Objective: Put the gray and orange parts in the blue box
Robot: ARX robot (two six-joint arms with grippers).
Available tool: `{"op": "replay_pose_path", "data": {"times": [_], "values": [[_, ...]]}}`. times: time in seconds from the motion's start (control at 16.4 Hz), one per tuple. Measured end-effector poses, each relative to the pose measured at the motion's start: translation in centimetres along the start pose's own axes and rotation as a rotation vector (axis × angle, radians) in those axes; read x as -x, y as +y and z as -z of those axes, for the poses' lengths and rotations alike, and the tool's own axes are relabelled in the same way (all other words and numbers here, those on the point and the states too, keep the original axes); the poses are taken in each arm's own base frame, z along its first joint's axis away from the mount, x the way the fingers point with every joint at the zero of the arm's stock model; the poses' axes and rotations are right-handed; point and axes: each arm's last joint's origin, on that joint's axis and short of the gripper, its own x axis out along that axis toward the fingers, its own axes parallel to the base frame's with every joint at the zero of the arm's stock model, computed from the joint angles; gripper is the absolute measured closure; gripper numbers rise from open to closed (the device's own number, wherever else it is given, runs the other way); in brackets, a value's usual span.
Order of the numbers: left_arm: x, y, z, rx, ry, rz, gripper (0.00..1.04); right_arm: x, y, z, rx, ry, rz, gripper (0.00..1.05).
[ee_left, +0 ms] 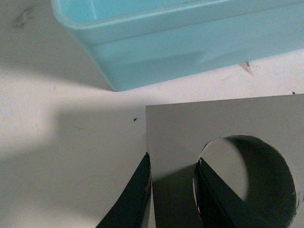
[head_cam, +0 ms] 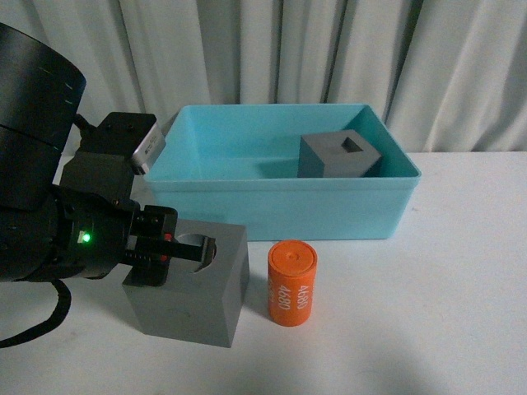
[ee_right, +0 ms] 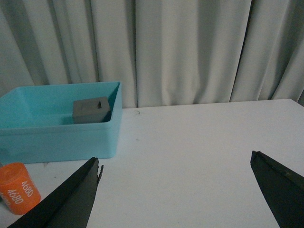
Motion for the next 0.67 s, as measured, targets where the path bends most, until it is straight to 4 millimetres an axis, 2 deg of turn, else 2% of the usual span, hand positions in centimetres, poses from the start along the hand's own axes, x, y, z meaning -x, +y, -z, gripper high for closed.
{"op": "replay_pose_path", "data": {"times": [0.18,0.37,0.55,0.61,0.67], "values": [[1.6,0.0,-0.4,0.020,-0.001,-0.005,0.85,0.0,0.0,0.0,0.000,0.000,0.000,0.06],[4.7,0.0,-2.5,0.070,-0.073,0.018,0.85,0.0,0.0,0.0,0.000,0.000,0.000,0.06],[8.9,0.1,-7.0,0.118,-0.267,0.055,0.85,0.0,0.0,0.0,0.000,0.000,0.000,0.06],[10.7,0.1,-9.0,0.138,-0.353,0.069,0.85,0.0,0.0,0.0,0.000,0.000,0.000,0.06],[13.0,0.2,-11.9,0.149,-0.490,0.075,0.85,0.0,0.0,0.0,0.000,0.000,0.000,0.06]]}}
